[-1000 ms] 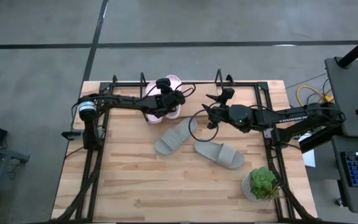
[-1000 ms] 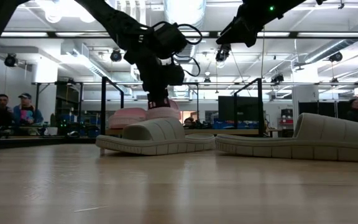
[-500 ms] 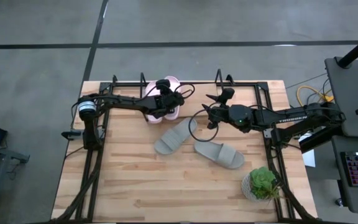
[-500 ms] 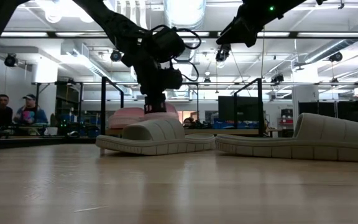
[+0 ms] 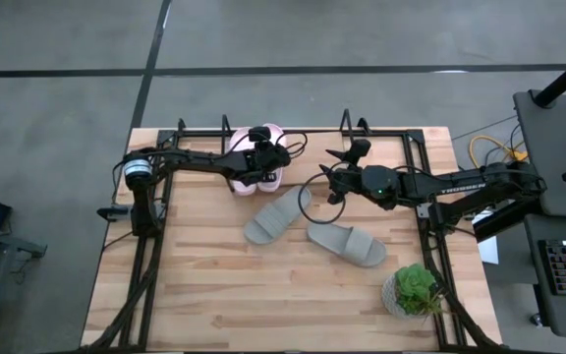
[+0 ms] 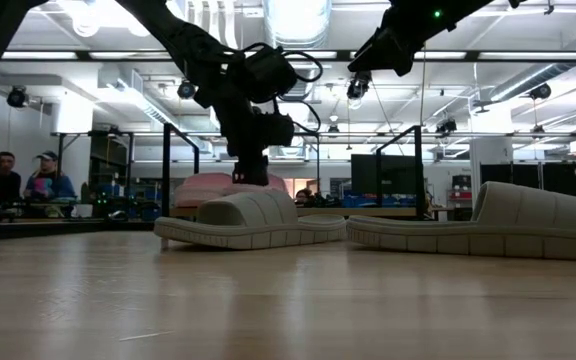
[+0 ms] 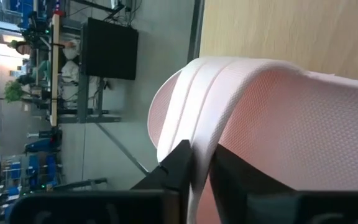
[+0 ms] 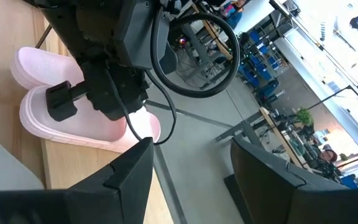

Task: Pick and place slides into the shelf
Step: Put the pink slides on the shelf

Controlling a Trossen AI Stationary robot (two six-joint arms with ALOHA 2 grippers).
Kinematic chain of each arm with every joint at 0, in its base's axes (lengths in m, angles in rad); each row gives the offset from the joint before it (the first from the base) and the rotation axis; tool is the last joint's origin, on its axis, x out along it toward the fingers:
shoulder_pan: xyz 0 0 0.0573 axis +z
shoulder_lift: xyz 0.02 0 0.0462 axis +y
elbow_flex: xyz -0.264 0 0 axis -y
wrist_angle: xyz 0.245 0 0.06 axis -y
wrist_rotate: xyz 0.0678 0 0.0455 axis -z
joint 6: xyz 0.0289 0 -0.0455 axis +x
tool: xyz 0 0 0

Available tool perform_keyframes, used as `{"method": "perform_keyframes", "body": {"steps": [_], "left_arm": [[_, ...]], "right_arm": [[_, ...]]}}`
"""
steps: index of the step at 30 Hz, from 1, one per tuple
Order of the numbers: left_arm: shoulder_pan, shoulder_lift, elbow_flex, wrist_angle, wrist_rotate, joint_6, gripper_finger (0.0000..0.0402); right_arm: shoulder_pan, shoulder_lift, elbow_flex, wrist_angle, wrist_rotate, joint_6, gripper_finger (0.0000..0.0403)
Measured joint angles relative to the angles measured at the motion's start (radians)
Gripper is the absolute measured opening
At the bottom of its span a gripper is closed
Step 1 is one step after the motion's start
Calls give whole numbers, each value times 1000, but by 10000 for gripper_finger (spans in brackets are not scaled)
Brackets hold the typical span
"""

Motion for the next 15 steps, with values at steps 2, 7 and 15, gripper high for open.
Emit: {"method": "perform_keyframes", "body": {"steps": [2,7,15], "left_arm": [[1,0,0,0,1,0,61],[8,0,0,0,1,-1,106],[13,-7,0,-1,2,0,174]], "right_arm": [[0,0,0,0,0,0,206],[0,0,0,0,0,0,206],[0,0,0,0,0,0,206]]}}
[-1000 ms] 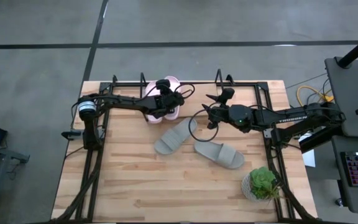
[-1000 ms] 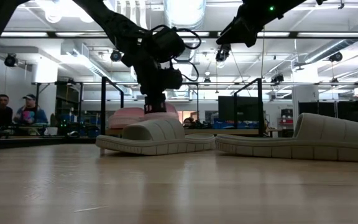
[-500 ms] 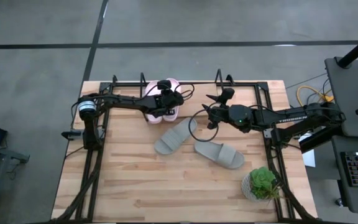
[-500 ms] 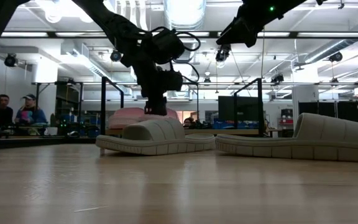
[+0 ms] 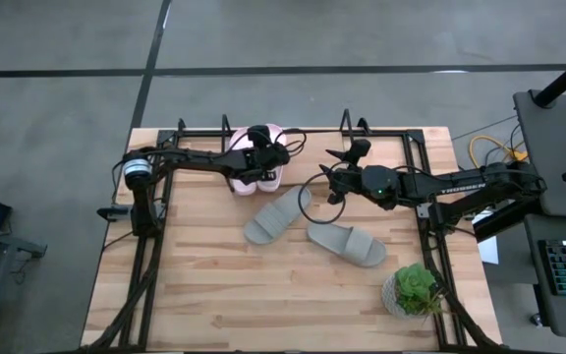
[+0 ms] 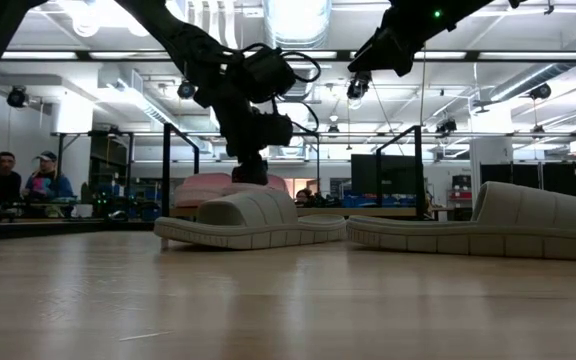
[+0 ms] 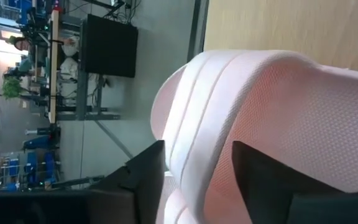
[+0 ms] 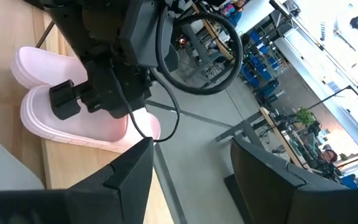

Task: Pick and place slides into the shelf
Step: Put the pink slides on the shelf

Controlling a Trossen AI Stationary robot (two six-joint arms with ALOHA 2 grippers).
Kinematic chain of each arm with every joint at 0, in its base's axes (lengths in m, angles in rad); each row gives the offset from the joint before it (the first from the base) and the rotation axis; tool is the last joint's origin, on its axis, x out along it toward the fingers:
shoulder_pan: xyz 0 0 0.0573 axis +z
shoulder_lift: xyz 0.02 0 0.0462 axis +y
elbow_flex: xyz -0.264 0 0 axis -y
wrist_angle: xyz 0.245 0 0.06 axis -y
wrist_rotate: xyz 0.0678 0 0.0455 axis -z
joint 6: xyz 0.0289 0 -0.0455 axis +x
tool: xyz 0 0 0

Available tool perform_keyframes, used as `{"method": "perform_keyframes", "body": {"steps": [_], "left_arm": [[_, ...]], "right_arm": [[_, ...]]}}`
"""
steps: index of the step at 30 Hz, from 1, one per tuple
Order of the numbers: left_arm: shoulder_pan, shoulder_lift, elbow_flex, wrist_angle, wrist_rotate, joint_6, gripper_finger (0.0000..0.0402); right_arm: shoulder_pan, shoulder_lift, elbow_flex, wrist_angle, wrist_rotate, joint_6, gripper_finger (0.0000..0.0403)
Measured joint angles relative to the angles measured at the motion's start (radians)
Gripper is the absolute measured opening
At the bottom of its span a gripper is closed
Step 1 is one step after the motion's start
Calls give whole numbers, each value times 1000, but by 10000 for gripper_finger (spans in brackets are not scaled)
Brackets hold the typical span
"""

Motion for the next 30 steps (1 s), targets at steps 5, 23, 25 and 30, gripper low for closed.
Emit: {"method": "perform_keyframes", "body": {"steps": [5,23,25,30], "left_arm": [[0,-38,0,-2,34,3,199],[3,-71,0,-17,251,114,203],[10,-71,0,-10,248,114,203],[33,-69,0,15,251,137,203]], "right_arm": [[0,0,0,-1,0,0,206],[0,0,0,-45,0,18,206],[0,0,0,-44,0,18,206],[0,0,0,-44,0,18,206]]}}
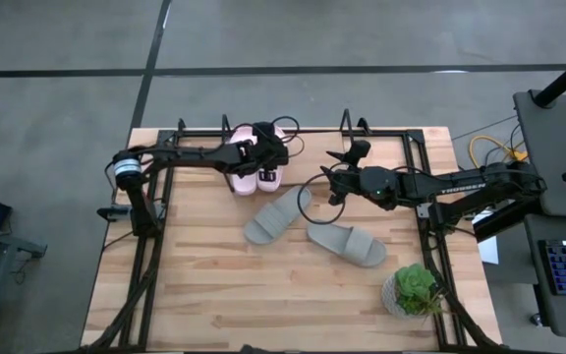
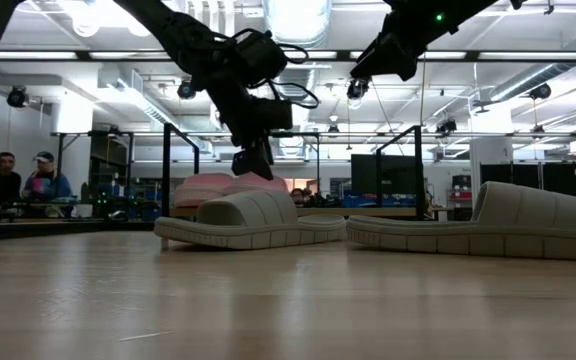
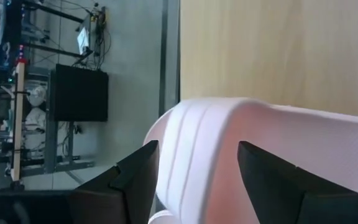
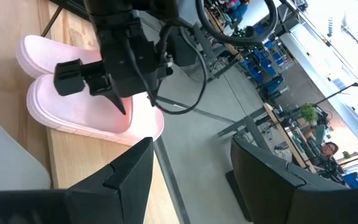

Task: Pick and place slides into the shelf
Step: Put the pink slides on the shelf

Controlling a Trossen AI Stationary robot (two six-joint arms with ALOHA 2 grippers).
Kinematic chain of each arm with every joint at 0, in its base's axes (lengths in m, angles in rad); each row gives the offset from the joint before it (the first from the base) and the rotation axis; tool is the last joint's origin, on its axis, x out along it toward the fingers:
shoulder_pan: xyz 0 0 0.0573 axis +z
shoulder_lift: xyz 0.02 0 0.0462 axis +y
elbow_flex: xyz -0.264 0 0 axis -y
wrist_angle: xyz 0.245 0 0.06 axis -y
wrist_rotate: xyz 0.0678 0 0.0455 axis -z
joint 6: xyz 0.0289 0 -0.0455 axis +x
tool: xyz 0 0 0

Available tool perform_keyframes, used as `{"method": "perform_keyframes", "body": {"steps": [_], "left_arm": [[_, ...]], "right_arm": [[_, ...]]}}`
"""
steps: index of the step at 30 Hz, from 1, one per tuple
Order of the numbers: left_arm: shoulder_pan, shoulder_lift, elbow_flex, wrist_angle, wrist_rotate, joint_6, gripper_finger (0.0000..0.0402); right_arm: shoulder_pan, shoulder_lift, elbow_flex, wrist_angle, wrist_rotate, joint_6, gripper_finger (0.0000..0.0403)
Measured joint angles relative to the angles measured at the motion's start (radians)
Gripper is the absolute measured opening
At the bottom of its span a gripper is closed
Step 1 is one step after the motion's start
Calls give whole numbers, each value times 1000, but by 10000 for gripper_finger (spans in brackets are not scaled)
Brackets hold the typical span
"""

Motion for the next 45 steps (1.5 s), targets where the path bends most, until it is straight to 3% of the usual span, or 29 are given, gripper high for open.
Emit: {"method": "perform_keyframes", "body": {"steps": [24,28,38,45], "left_arm": [[46,1,-41,54,36,-6,198],[45,1,-42,53,38,-6,164],[45,1,-43,48,80,-8,20],[45,1,-43,50,59,-28,4]], "right_arm": [[0,0,0,1,0,0,206],[0,0,0,1,0,0,206],[0,0,0,1,0,0,206],[0,0,0,1,0,0,205]]}}
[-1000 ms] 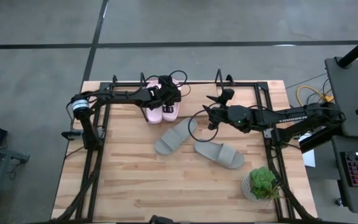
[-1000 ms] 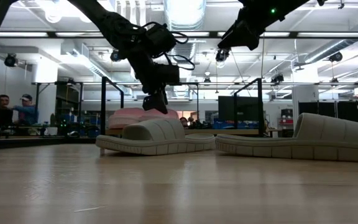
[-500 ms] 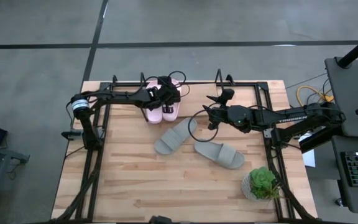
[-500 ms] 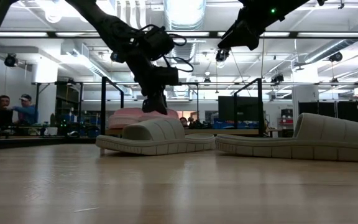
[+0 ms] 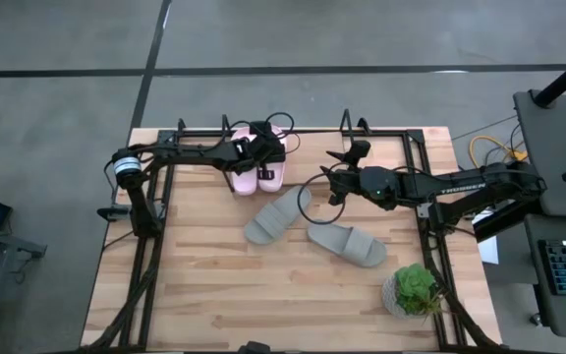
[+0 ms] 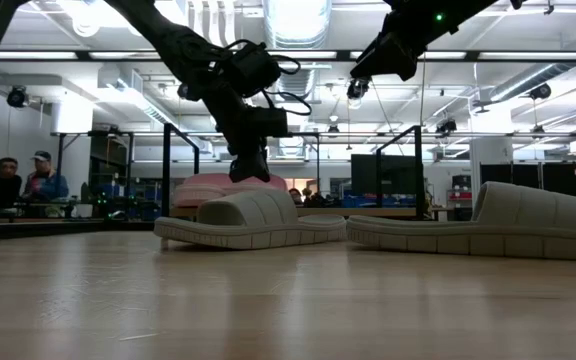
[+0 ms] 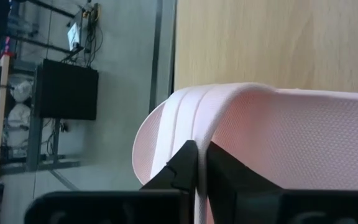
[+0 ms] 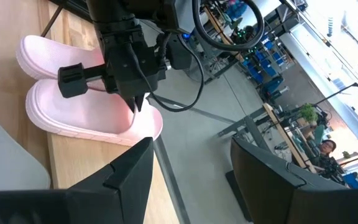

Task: Pick and place slides into the shelf
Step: Put the pink slides on the shelf

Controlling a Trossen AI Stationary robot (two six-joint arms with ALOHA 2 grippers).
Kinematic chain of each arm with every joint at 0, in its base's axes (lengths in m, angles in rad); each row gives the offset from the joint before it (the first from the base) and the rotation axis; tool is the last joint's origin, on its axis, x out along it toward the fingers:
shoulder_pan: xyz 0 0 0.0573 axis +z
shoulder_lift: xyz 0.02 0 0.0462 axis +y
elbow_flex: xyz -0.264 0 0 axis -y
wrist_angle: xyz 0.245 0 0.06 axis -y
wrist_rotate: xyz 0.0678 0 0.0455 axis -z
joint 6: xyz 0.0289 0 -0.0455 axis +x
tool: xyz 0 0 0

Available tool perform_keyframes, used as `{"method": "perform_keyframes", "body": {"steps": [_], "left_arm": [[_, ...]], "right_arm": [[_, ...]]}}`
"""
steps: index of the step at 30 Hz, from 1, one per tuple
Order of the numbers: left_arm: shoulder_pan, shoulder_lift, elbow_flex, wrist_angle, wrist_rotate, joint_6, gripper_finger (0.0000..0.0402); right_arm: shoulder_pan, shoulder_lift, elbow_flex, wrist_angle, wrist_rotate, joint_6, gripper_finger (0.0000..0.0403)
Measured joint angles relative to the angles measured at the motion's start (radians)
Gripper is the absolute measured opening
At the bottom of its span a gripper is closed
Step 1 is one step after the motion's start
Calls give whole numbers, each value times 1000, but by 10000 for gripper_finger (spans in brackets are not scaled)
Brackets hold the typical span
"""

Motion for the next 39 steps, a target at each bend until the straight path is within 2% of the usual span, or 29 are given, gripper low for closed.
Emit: {"method": "perform_keyframes", "body": {"steps": [7,34,39], "left_arm": [[-1,0,0,-2,-59,-33,2],[0,0,-1,-39,-78,24,1],[0,0,0,-39,-77,23,24]], "right_arm": [[0,0,0,0,0,0,206],[0,0,0,0,0,0,206],[0,0,0,0,0,0,206]]}}
